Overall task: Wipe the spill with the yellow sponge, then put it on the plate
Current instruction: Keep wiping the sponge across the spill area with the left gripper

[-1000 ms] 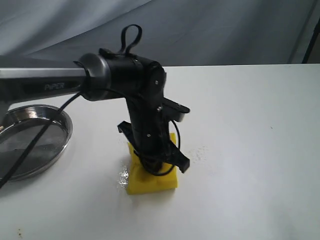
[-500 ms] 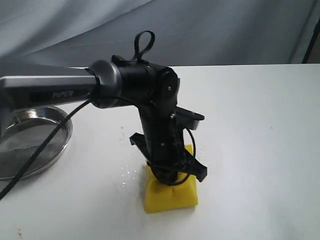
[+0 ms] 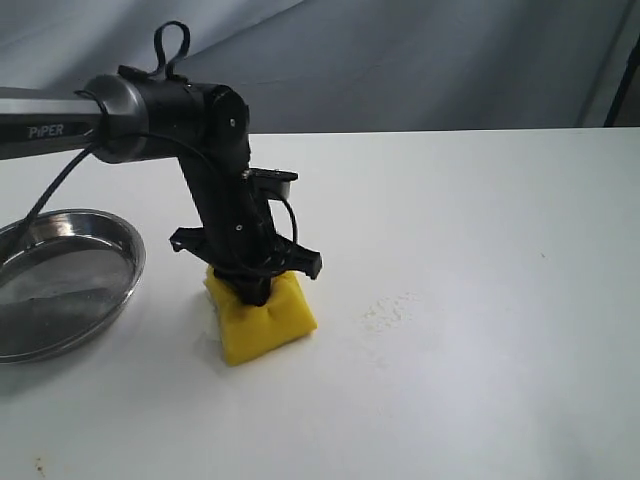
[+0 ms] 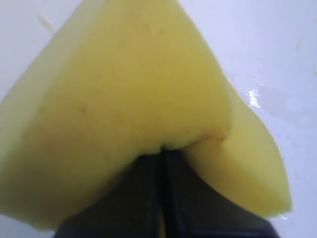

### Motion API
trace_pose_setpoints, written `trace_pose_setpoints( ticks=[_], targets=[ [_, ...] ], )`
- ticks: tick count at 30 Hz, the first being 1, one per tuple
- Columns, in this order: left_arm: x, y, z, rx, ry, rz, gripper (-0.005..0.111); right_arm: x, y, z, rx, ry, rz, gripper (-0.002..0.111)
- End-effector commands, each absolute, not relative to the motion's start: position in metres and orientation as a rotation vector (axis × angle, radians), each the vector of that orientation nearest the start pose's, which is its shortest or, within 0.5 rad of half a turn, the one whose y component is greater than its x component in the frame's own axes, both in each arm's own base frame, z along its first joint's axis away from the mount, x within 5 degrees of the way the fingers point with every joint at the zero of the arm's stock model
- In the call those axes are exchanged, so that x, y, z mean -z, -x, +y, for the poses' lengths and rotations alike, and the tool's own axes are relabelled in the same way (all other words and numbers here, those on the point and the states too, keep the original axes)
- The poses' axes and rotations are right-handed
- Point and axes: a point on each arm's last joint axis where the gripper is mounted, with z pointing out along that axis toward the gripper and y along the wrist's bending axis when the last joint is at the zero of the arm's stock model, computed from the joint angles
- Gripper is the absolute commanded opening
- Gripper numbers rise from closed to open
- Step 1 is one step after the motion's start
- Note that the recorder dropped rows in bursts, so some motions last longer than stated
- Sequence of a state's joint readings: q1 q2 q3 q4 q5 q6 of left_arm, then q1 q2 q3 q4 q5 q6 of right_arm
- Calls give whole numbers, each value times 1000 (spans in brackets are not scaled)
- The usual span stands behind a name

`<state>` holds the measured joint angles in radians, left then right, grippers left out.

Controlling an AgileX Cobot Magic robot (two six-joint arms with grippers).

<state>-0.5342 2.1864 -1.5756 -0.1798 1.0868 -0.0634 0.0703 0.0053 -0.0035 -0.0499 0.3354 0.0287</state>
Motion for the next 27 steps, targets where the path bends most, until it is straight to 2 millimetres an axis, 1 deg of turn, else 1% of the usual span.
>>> trace_pose_setpoints(
  ticks=[1,4,7,9,11,13,16,19,22,27],
  targets=[
    [-126,-331,-256,161,-773,3138,0,-183,-54,2,-29,62,1815,0],
    [-126,-309,-283,155,-905,3107,0,-183,-54,2,-29,62,1815,0],
    [-126,-282,-310,162,-1036,3072,0,-183,-54,2,-29,62,1815,0],
    [-126,-265,-325,189,-1097,3056,0,-183,-54,2,-29,62,1815,0],
    [-126,-254,-335,199,-1145,3036,0,-183,-54,2,-29,62,1815,0],
    [-126,-247,-341,202,-1173,3013,0,-183,-54,2,-29,62,1815,0],
    [-126,-248,-342,204,-1171,2992,0,-183,-54,2,-31,60,1816,0],
    [-126,-260,-334,202,-1097,3012,0,-183,-54,2,-31,60,1816,0],
    [-126,-278,-320,204,-998,3044,0,-183,-54,2,-31,60,1816,0],
    [-126,-311,-284,196,-824,3112,0,-183,-54,2,-31,60,1816,0]
  ],
)
